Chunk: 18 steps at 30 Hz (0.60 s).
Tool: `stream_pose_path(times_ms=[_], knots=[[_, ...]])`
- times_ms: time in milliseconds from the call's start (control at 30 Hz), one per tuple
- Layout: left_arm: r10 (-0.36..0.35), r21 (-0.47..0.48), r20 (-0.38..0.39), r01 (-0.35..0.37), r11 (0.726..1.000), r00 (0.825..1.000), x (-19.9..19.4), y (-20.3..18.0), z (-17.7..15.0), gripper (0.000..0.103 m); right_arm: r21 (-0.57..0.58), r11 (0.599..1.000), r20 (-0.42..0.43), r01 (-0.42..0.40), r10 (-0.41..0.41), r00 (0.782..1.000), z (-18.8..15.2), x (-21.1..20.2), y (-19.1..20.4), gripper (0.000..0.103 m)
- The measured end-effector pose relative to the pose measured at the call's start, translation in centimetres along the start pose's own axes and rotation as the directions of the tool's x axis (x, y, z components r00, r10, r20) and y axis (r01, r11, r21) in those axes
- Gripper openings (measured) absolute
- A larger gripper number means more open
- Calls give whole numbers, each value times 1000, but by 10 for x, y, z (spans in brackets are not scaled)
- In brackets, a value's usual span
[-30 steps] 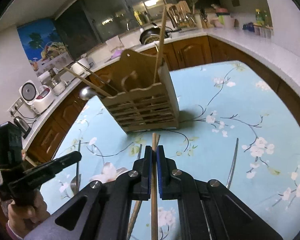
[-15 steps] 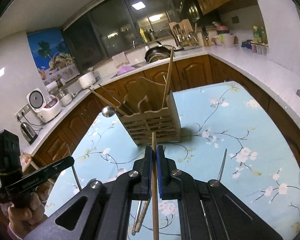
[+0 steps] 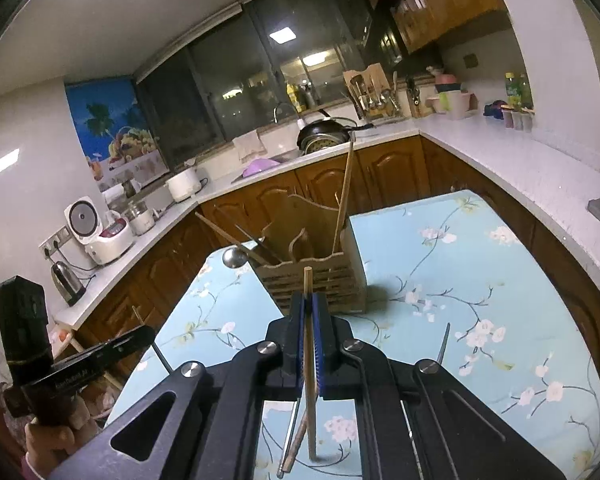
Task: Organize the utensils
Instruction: 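Lift both held chopsticks and carry them over the wooden caddy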
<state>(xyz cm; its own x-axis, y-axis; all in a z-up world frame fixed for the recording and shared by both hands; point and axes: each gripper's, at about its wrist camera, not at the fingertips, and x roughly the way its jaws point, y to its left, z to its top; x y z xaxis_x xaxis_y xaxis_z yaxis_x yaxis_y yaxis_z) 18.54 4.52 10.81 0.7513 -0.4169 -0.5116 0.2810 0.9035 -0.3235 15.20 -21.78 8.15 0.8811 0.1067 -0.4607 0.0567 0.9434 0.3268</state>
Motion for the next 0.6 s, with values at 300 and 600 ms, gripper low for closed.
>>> stream_pose_path(times_ms=[300,600], knots=[[-8,9,28,8,1000,1000,-3,-2,9,2,4,1000,28,0,-1,1000,8,-2,-2,4],[-14,25,66,13,1000,998,-1,-2,33,2,-10,1000,68,4,-3,998,29,-2,-1,4]])
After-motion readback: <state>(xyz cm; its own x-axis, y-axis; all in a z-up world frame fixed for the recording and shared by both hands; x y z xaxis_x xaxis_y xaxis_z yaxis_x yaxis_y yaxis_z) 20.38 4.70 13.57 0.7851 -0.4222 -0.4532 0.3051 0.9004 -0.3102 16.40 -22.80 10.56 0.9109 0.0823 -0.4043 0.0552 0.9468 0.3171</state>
